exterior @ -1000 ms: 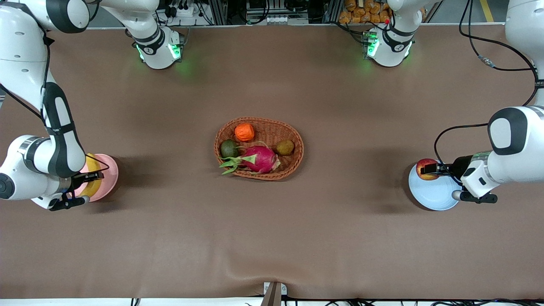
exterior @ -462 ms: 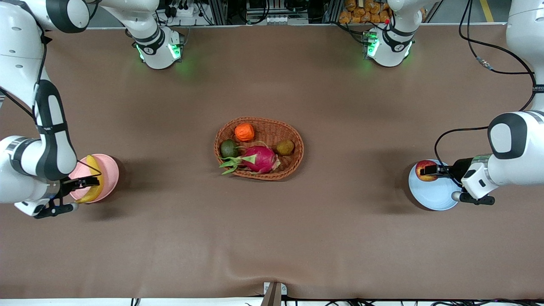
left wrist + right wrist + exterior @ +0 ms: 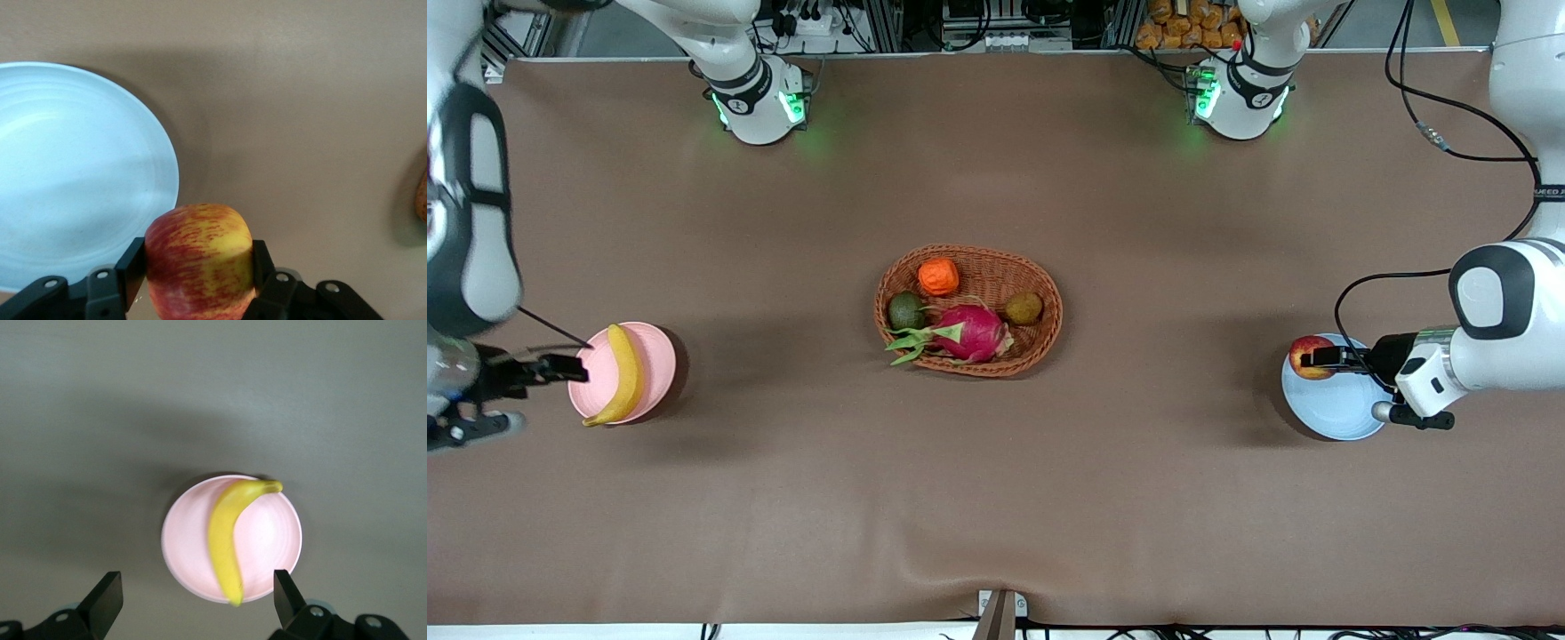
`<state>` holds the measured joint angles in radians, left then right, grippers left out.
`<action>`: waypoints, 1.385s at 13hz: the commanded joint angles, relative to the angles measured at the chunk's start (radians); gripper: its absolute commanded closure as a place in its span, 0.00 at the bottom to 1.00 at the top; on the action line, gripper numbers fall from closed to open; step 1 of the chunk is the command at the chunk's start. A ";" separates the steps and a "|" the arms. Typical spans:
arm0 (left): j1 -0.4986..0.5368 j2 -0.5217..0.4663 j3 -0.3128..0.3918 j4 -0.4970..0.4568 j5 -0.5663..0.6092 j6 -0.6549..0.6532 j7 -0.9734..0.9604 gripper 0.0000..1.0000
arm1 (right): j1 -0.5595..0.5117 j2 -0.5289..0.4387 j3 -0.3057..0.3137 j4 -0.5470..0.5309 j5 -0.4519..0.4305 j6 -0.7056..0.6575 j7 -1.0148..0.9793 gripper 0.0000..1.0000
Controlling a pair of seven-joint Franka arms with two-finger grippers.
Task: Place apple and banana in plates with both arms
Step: 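Lower the banana onto the pink plate and open the right gripper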
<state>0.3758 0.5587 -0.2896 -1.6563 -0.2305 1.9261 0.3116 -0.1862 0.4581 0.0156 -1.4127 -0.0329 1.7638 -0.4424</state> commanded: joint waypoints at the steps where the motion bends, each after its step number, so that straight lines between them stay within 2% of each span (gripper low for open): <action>1: 0.049 0.023 -0.013 0.018 -0.039 0.001 0.098 1.00 | 0.022 -0.093 0.023 -0.066 -0.005 -0.058 0.037 0.00; 4: 0.098 0.065 -0.013 0.027 -0.094 0.002 0.219 1.00 | 0.033 -0.185 0.024 -0.188 -0.005 -0.072 0.088 0.00; 6: 0.129 0.121 -0.013 0.075 -0.127 0.002 0.331 1.00 | 0.039 -0.248 0.026 -0.276 -0.002 -0.070 0.121 0.00; 9: 0.172 0.141 -0.010 0.078 -0.210 0.002 0.466 1.00 | 0.083 -0.324 0.026 -0.357 0.030 -0.072 0.217 0.00; 12: 0.221 0.197 -0.011 0.076 -0.359 0.001 0.604 1.00 | 0.103 -0.415 0.026 -0.461 0.059 -0.069 0.283 0.00; 15: 0.250 0.234 -0.008 0.076 -0.438 -0.007 0.687 1.00 | 0.149 -0.450 0.026 -0.459 0.067 -0.083 0.375 0.00; 18: 0.276 0.259 -0.008 0.078 -0.490 -0.019 0.787 0.85 | 0.143 -0.450 0.021 -0.327 0.065 -0.187 0.393 0.00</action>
<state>0.6244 0.7983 -0.2875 -1.5991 -0.6884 1.9339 1.0424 -0.0399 0.0239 0.0452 -1.8054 0.0203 1.6363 -0.0684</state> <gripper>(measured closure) 0.322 0.000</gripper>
